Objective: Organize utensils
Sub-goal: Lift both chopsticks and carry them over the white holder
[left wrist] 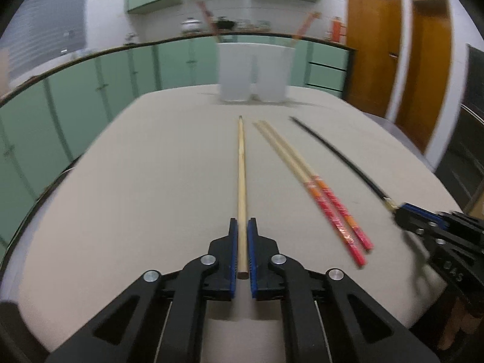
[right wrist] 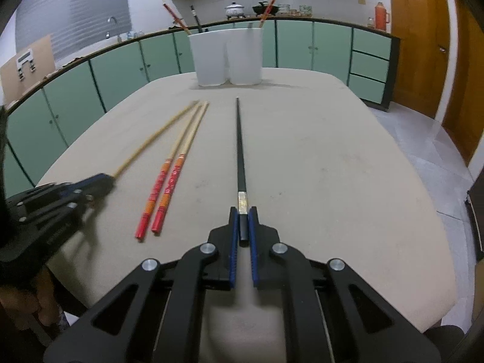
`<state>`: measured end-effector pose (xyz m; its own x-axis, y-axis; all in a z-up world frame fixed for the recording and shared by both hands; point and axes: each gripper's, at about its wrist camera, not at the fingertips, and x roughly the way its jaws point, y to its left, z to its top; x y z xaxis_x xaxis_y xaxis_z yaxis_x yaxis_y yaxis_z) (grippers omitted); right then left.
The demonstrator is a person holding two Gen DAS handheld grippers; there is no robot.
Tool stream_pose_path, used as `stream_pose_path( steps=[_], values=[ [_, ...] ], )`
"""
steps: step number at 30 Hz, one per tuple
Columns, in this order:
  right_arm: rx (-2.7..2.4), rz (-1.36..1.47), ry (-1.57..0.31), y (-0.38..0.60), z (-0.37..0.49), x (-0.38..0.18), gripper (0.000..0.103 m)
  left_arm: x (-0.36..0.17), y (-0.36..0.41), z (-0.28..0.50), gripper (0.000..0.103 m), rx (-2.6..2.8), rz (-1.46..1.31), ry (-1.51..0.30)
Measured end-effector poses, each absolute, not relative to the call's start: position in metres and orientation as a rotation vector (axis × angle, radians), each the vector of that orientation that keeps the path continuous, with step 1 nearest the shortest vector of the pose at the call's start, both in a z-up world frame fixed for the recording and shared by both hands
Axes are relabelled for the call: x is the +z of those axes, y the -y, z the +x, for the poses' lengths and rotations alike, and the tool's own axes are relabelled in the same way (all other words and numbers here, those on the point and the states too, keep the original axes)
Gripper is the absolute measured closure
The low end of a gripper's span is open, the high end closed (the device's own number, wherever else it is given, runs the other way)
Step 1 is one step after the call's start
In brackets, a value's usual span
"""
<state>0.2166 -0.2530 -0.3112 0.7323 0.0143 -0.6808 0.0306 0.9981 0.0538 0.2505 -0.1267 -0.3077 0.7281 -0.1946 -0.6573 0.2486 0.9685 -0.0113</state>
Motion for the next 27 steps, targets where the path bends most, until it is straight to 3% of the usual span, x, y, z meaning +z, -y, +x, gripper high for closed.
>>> stream_pose_path(
  steps=[5, 8, 11, 13, 14, 15, 16, 27],
  values=[
    [0.04, 0.04, -0.741, 0.241, 0.211, -0.31, 0.093, -0.305, 0.126, 0.242, 0.093, -0.236, 0.098, -0.74],
    [0.044, 0.052, -0.744, 0.244, 0.208, -0.308, 0.093, -0.305, 0.125, 0.24, 0.065, -0.245, 0.138, -0.743],
    [0.043, 0.052, -0.745, 0.246, 0.206, -0.311, 0.088, -0.308, 0.123, 0.239, 0.062, -0.255, 0.154, -0.735],
    [0.045, 0.046, -0.745, 0.245, 0.209, -0.311, 0.088, -0.309, 0.124, 0.241, 0.074, -0.278, 0.158, -0.717],
    [0.046, 0.044, -0.744, 0.245, 0.21, -0.312, 0.089, -0.309, 0.124, 0.243, 0.093, -0.295, 0.16, -0.71],
    [0.047, 0.044, -0.745, 0.246, 0.212, -0.312, 0.091, -0.308, 0.125, 0.246, 0.096, -0.298, 0.161, -0.709],
    [0.05, 0.047, -0.747, 0.246, 0.213, -0.311, 0.095, -0.307, 0.123, 0.248, 0.096, -0.305, 0.146, -0.713],
    [0.071, 0.119, -0.64, 0.249, 0.182, -0.241, 0.097, -0.247, 0.104, 0.245, 0.097, -0.3, 0.062, -0.778]
  ],
)
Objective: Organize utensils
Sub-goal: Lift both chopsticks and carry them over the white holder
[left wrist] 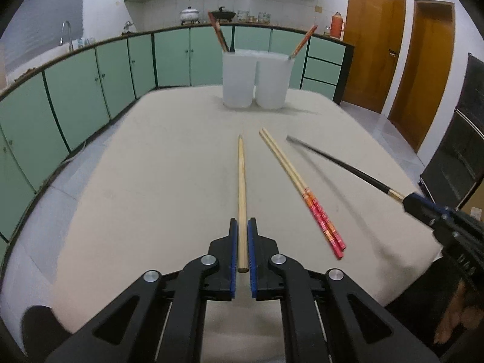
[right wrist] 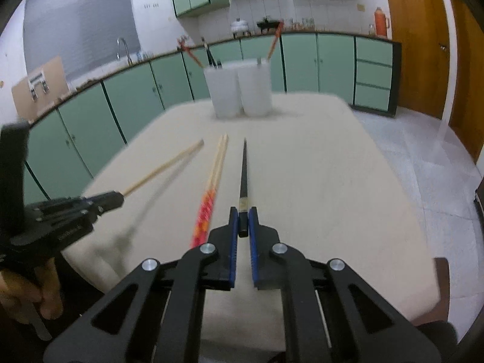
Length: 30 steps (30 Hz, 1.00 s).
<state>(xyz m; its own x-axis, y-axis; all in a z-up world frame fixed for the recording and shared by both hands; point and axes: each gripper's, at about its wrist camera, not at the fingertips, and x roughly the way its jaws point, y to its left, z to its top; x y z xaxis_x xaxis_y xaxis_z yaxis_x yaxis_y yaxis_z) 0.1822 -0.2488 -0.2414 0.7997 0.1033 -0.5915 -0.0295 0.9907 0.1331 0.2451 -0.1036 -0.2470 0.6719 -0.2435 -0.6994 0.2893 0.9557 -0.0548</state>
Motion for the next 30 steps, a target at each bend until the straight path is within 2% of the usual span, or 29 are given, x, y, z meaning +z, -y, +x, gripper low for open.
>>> stream_pose_path(
  steps=[6, 12, 30],
  values=[
    [0.099, 0.087, -0.533, 0.247, 0.179, -0.179, 0.097, -0.195, 0.093, 0.237, 0.097, -0.308, 0.062, -0.677],
    [0.133, 0.005, -0.516, 0.24, 0.203, -0.142, 0.097, -0.159, 0.085, 0.252, 0.097, -0.332, 0.057, -0.633],
    [0.214, -0.065, -0.683, 0.237, 0.299, -0.081, 0.097, -0.107, 0.087, 0.317, 0.097, -0.45, 0.083, -0.734]
  ],
)
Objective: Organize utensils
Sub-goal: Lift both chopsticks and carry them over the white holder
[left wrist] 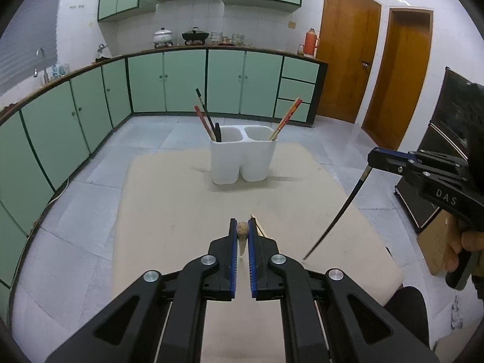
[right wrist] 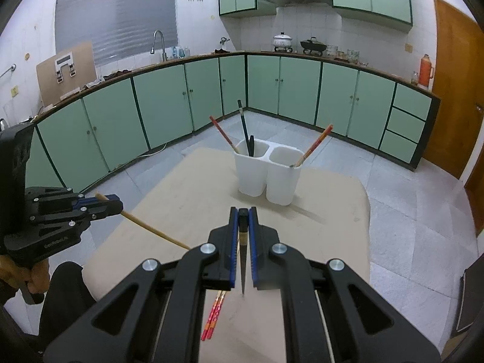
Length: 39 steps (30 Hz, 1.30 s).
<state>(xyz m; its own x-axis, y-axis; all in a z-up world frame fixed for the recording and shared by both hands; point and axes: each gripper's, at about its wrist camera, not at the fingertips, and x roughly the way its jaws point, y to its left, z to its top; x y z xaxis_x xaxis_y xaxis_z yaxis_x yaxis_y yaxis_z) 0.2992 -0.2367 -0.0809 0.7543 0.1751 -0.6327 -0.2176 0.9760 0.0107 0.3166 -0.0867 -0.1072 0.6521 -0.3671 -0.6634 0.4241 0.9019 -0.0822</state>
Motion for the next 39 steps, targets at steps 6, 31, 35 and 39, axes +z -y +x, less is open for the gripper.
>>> stream_pose_path(
  steps=[6, 31, 35, 39],
  values=[
    [0.214, -0.074, -0.692, 0.239, 0.311, -0.063, 0.097, -0.084, 0.089, 0.329, 0.097, -0.481, 0.085, -0.758],
    [0.133, -0.046, -0.54, 0.26, 0.439, 0.063, 0.097, 0.025, 0.135, 0.475, 0.097, -0.438, 0.103, -0.685],
    [0.101, -0.043, -0.538, 0.265, 0.473, 0.051, 0.097, 0.012, 0.146, 0.51, 0.097, -0.427, 0.094, -0.725],
    [0.067, -0.024, -0.568, 0.274, 0.511, 0.019, 0.097, -0.016, 0.153, 0.538, 0.097, -0.421, 0.082, -0.764]
  ],
)
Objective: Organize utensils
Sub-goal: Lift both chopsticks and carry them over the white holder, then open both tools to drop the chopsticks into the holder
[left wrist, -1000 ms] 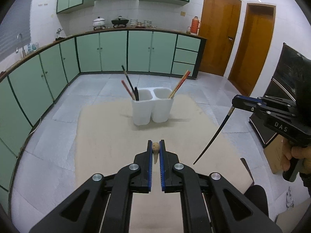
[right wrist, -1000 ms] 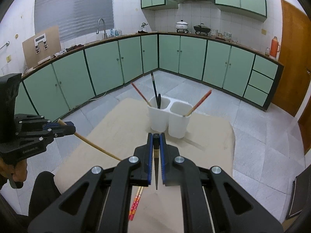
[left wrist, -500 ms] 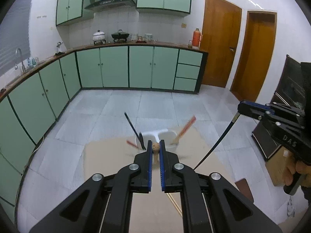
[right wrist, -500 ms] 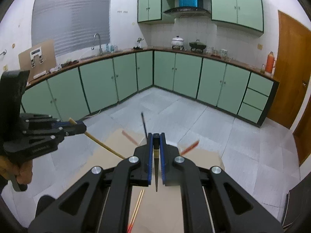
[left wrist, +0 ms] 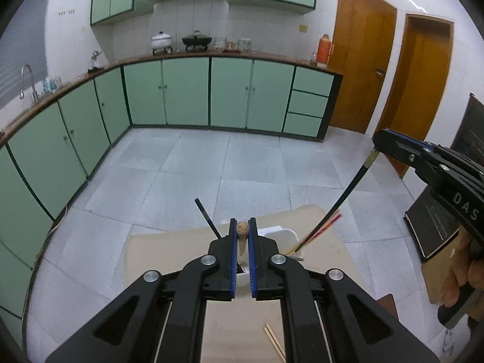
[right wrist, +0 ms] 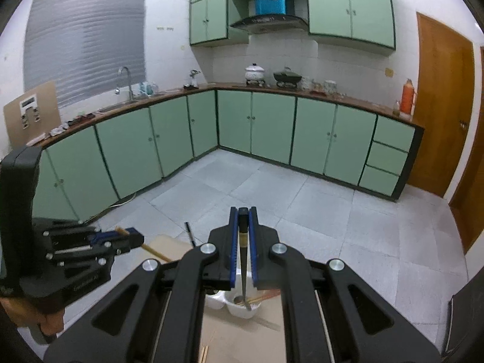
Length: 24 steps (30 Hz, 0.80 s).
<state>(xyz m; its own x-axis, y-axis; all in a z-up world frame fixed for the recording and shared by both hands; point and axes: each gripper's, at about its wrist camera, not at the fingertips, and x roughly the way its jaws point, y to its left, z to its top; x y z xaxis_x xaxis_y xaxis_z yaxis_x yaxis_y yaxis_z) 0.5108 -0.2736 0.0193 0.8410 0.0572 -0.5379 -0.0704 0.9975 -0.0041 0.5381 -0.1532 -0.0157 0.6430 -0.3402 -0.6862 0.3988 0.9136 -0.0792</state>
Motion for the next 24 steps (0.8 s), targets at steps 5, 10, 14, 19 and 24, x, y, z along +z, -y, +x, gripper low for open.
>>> stream_pose_path(
  steps=[5, 10, 14, 19, 24],
  values=[
    [0.044, 0.019, -0.62, 0.284, 0.538, -0.026, 0.097, -0.058, 0.157, 0.561, 0.097, -0.417, 0.077, -0.816],
    [0.045, 0.028, -0.635, 0.292, 0.538, -0.054, 0.094, -0.091, 0.152, 0.571, 0.096, -0.41, 0.065, -0.866],
    [0.069, 0.017, -0.558, 0.295, 0.502, -0.047, 0.087, -0.086, 0.141, 0.558, 0.08, -0.427, 0.053, -0.825],
    [0.131, -0.039, -0.484, 0.288, 0.424, -0.053, 0.08, -0.064, 0.119, 0.518, 0.068, -0.443, 0.047, -0.73],
    [0.179, -0.1, -0.558, 0.268, 0.326, -0.129, 0.075, -0.059, 0.091, 0.455, 0.051, -0.433, 0.053, -0.642]
  ],
)
